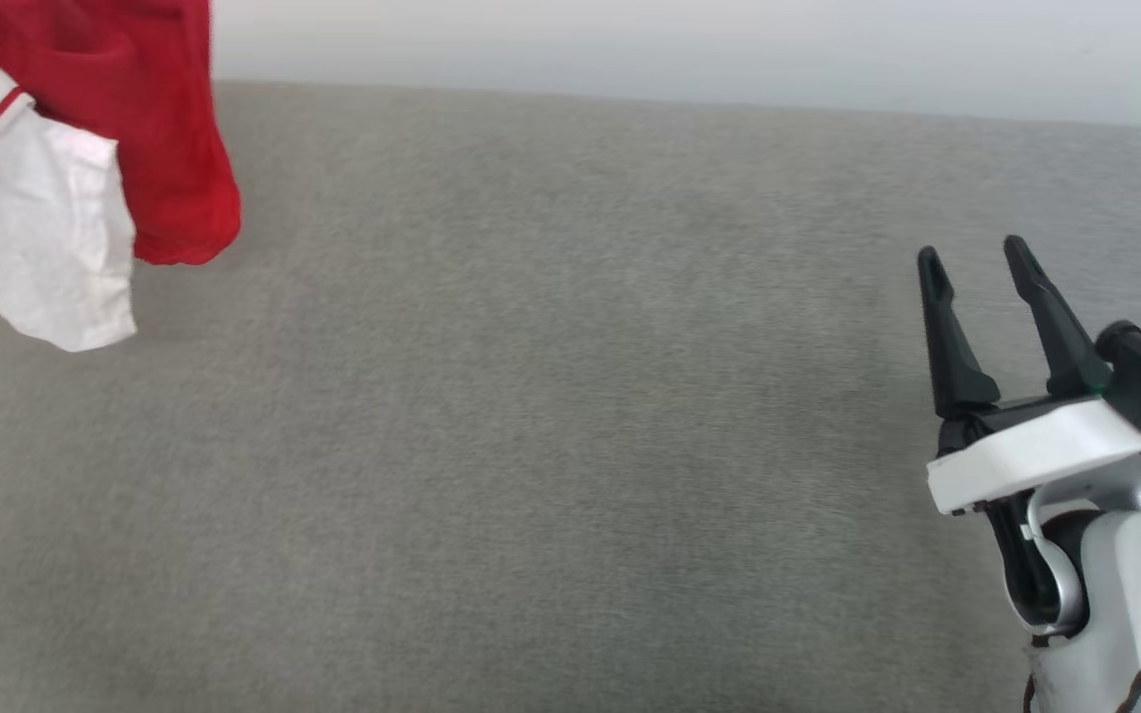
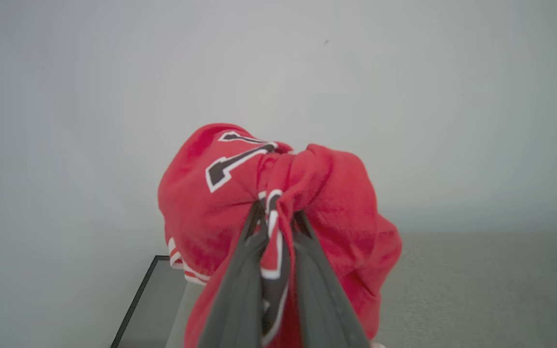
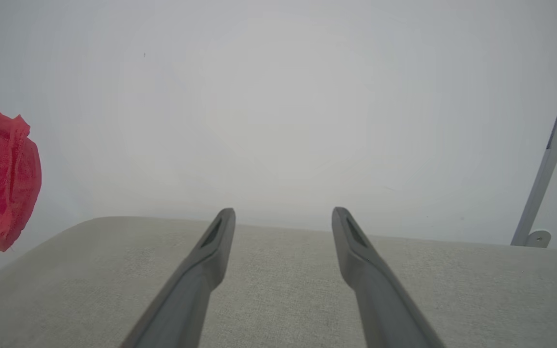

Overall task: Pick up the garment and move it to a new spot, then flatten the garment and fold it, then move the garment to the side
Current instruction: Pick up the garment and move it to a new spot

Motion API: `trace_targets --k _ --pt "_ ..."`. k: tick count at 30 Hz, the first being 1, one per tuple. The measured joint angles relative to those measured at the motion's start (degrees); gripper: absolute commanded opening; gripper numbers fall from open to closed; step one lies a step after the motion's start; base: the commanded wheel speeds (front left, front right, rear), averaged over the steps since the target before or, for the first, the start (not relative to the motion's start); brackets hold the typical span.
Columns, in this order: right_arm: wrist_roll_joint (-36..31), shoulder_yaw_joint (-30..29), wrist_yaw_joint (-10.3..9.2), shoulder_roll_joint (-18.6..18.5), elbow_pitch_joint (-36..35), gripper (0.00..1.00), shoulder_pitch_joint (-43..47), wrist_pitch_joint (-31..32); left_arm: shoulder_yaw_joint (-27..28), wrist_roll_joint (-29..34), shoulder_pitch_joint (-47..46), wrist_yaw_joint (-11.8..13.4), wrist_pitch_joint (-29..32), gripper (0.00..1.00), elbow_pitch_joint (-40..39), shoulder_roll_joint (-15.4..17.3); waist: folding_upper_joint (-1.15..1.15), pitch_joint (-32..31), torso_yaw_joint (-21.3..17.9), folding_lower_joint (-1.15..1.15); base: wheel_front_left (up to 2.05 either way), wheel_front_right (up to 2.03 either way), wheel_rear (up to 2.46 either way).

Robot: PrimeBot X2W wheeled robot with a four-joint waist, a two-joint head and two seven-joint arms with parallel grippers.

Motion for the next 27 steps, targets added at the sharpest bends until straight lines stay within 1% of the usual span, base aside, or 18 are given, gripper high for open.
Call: trace_targets --k 3,9,13,17,22,27 --pt "0.0 -0.97 0.0 0.1 0.14 1.0 0.75 -0.49 -0.15 -0.78 1.69 1.12 3.03 0.0 -5.69 0.85 0.0 -0.76 -1.64 0.0 0.0 0.0 0.0" --pt "0.15 -2.19 0.0 0.7 0.21 1.0 1.69 -1.38 -0.58 -3.13 5.75 4.03 8.91 0.0 -16.63 1.26 0.0 -2.0 -5.59 0.0 0.0 0.0 0.0" --pt "0.33 -2.96 0.0 1.04 0.34 1.0 2.1 -2.0 -2.09 -3.8 8.0 5.92 12.65 0.0 -23.69 0.71 0.0 -2.55 -8.62 0.0 0.0 0.0 0.0" --pt "0.43 -3.27 0.0 1.34 0.55 1.0 2.69 -2.6 -4.32 -4.09 9.33 7.54 15.81 0.0 -29.86 -0.57 0.0 -2.69 -11.71 0.0 0.0 0.0 0.0" --pt "0.48 -3.35 0.0 2.04 1.03 1.0 2.85 -3.69 -8.77 -4.0 11.6 8.77 19.37 0.0 -33.61 -3.33 0.0 -1.89 -15.1 0.0 0.0 0.0 0.0" --pt "0.8 -2.98 0.0 2.63 2.18 1.0 2.65 -4.99 -12.9 -3.71 14.07 9.02 21.45 0.0 -32.96 -5.58 0.0 -0.49 -17.99 0.0 0.0 0.0 0.0"
